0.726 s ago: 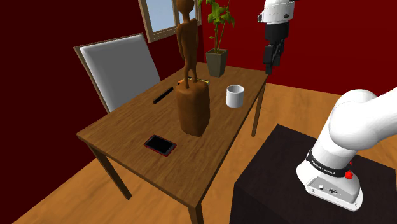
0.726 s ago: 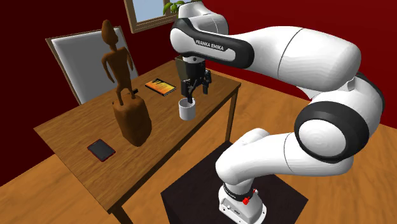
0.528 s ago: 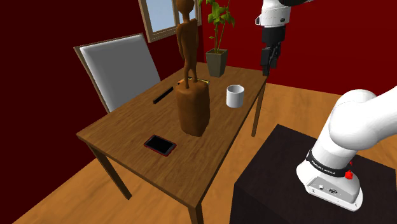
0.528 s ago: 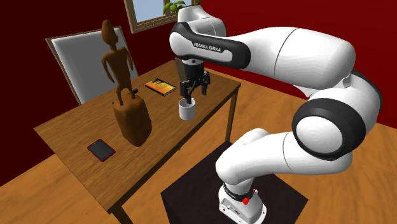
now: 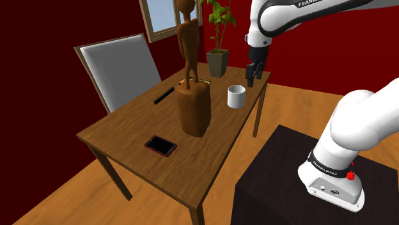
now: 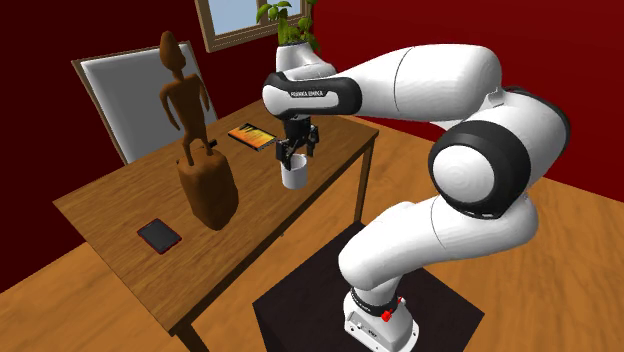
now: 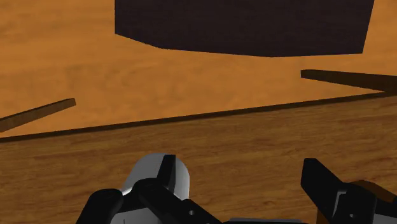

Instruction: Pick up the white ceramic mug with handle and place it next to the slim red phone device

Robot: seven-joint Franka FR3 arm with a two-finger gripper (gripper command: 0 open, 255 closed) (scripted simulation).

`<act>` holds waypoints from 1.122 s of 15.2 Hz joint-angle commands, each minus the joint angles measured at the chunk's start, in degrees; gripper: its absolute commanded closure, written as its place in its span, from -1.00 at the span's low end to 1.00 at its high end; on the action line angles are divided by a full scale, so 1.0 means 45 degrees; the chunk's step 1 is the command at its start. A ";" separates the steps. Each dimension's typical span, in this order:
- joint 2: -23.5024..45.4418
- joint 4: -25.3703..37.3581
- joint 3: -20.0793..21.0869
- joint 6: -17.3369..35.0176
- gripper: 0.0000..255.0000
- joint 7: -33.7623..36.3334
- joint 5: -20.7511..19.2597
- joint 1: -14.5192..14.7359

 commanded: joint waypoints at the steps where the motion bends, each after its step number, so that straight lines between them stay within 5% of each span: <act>1: 0.0804 -0.0039 -0.0106 0.1163 -1.00 -0.0011 -0.0021 -0.0010; 11: 0.5119 0.0722 -0.0643 0.6086 -1.00 -0.0297 0.0259 -0.0013; 17: 0.6142 0.0613 -0.0718 0.7320 -1.00 -0.0431 0.0441 0.0010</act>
